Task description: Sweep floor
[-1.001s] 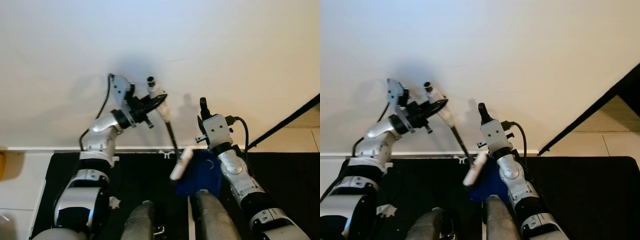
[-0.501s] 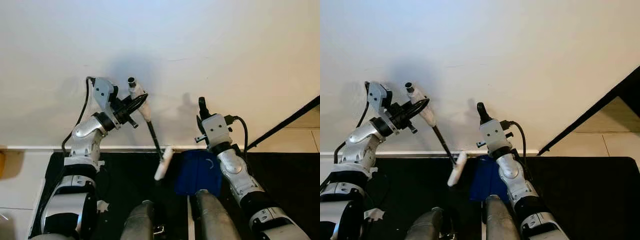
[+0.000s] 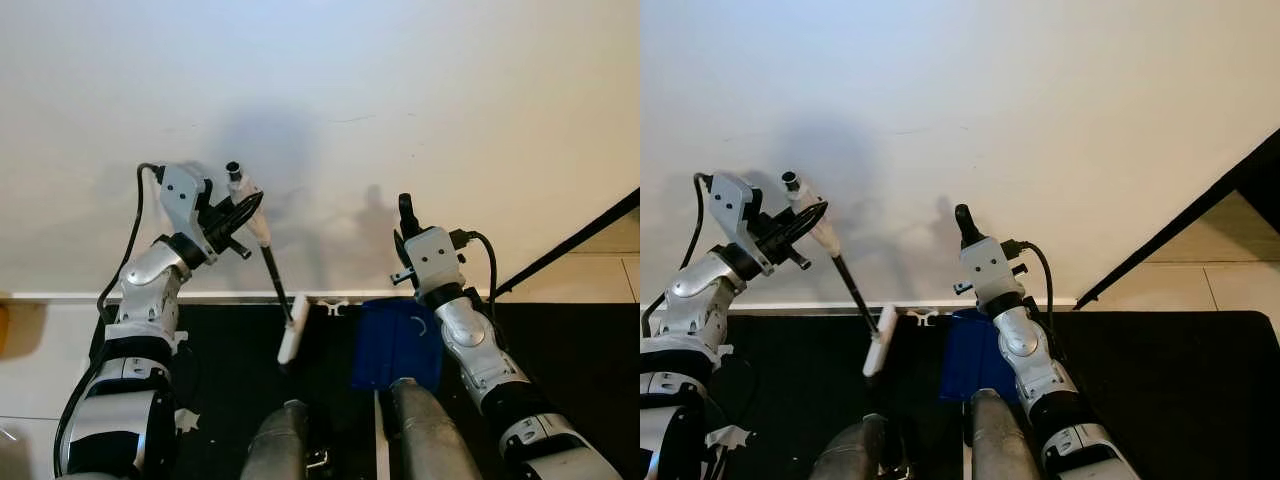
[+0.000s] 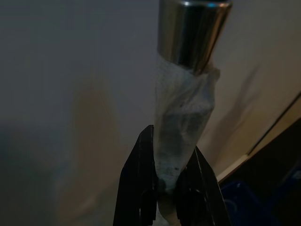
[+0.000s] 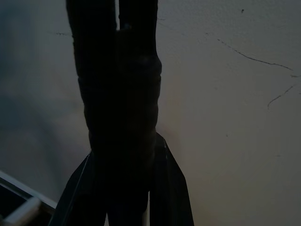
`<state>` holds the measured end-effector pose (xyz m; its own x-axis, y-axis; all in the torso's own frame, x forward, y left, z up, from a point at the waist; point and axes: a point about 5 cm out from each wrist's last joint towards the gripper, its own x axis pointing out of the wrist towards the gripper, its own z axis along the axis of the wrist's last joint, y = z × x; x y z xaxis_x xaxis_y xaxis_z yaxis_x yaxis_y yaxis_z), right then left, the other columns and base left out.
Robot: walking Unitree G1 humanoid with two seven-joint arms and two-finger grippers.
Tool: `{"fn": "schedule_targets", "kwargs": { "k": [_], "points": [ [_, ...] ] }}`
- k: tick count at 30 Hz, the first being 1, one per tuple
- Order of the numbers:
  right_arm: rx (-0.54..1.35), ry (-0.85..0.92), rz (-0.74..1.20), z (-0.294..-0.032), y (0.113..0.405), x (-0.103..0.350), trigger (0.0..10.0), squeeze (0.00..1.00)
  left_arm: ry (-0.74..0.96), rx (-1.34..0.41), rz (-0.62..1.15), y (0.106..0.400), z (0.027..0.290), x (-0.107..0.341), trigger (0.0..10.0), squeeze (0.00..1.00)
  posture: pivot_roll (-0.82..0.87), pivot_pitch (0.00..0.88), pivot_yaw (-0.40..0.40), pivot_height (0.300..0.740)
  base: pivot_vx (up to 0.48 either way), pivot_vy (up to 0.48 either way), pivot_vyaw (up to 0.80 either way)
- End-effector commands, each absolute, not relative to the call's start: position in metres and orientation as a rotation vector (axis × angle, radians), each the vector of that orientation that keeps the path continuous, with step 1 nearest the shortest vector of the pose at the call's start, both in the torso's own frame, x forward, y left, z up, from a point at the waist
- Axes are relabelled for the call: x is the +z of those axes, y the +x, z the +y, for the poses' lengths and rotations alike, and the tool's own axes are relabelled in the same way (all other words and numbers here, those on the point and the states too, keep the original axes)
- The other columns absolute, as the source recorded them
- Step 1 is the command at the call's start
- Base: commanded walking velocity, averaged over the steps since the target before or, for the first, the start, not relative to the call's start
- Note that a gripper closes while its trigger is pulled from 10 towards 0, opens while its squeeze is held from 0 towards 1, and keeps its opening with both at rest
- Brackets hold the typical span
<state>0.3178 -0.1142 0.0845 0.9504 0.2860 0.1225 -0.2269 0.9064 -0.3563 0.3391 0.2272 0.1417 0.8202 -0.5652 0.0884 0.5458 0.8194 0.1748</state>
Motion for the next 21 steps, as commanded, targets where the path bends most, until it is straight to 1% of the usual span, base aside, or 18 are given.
{"fn": "schedule_targets", "kwargs": {
  "k": [1, 2, 7, 12, 14, 21],
  "points": [
    [0.284, -0.351, -0.148, -0.114, 0.314, 0.077, 10.0, 0.00, 0.187, -0.533, -0.140, 0.335, 0.244, 0.142, 10.0, 0.01, -0.05, 0.300, 0.052, 0.740, 0.000, 0.000, 0.00],
    [0.284, -0.351, -0.148, -0.114, 0.314, 0.077, 10.0, 0.00, 0.187, -0.533, -0.140, 0.335, 0.244, 0.142, 10.0, 0.01, -0.05, 0.300, 0.052, 0.740, 0.000, 0.000, 0.00],
    [0.288, -0.355, -0.148, -0.115, 0.313, 0.077, 10.0, 0.00, 0.205, -0.405, -0.161, 0.337, 0.248, 0.138, 10.0, 0.02, -0.06, 0.301, 0.048, 0.740, 0.000, 0.000, 0.00],
    [0.289, -0.356, -0.151, -0.115, 0.313, 0.077, 10.0, 0.00, 0.202, -0.349, -0.176, 0.339, 0.247, 0.138, 10.0, 0.02, -0.06, 0.301, 0.048, 0.740, 0.000, 0.000, 0.00],
    [0.290, -0.356, -0.153, -0.115, 0.313, 0.078, 10.0, 0.00, 0.184, -0.303, -0.194, 0.341, 0.246, 0.138, 10.0, 0.03, -0.08, 0.301, 0.043, 0.740, 0.000, 0.000, 0.00],
    [0.295, -0.359, -0.161, -0.116, 0.312, 0.079, 10.0, 0.00, 0.139, -0.242, -0.228, 0.347, 0.238, 0.140, 10.0, 0.03, -0.11, 0.320, 0.037, 0.740, 0.000, 0.000, 0.00]
  ]
}}
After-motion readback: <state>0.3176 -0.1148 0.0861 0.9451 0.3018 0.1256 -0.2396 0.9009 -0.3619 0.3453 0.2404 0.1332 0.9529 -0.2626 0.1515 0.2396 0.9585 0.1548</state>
